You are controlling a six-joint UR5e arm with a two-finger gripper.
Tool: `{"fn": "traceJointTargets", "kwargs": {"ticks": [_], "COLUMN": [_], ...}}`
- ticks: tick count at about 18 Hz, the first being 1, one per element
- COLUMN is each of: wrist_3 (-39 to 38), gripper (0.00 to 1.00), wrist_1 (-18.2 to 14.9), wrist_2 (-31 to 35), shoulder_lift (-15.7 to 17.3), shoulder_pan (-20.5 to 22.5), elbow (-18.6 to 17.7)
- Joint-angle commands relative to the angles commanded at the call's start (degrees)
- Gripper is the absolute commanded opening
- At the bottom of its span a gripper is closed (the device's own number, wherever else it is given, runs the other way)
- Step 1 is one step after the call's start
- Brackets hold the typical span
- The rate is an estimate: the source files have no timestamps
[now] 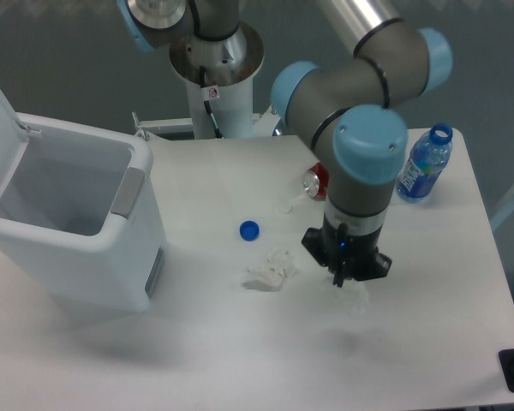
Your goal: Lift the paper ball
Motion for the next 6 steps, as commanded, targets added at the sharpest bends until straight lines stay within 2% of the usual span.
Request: {"fn": "traceJointTargets", "kwargs": {"ticks": [3, 6], "wrist_3": [4.7, 7.0], "gripper": [0.0, 0.0], "wrist_1": [-7.5, -8.3], "wrist_2": [0.3, 2.0], "shoulder_lift": [0.4, 0.9], "shoulder_pan": [1.6, 2.0], "elbow": [2.9, 2.5]}}
